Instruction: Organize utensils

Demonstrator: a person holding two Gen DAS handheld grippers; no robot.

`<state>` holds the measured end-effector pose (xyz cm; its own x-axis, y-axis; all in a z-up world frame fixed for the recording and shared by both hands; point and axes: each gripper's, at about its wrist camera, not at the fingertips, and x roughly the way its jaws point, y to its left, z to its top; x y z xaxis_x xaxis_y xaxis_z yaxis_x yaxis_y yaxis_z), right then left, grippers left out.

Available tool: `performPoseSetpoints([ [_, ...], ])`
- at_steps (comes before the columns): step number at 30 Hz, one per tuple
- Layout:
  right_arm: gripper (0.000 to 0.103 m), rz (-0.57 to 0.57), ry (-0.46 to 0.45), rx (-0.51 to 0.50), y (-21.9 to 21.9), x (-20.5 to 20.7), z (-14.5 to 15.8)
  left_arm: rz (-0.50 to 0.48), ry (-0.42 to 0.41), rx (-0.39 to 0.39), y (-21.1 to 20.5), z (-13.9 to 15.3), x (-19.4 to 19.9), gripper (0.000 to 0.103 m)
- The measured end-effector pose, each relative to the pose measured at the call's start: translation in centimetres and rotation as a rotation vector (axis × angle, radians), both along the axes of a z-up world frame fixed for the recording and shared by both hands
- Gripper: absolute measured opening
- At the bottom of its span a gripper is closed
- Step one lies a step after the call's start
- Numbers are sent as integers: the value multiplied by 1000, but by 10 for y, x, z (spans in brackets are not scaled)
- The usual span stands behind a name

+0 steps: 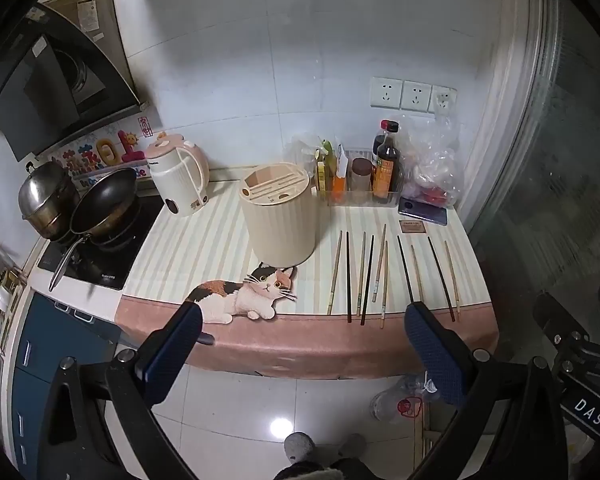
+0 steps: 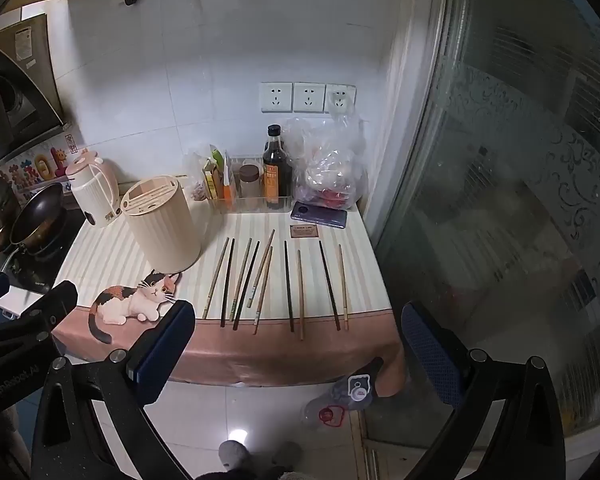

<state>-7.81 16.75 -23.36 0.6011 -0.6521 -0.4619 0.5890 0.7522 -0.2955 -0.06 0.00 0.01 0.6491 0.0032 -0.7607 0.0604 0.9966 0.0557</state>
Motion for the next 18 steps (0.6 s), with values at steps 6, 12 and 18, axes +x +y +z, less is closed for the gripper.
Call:
performPoseSetpoints([
  [6,103,4,2,-10,0,0,0,9,0,-9,0,-3,-2,103],
  [12,103,14,1,3,-4,-4,5,12,7,-13,1,-3,-5,103],
  [18,103,8,6,-10,4,0,2,9,12,-15,10,-7,-7,103],
])
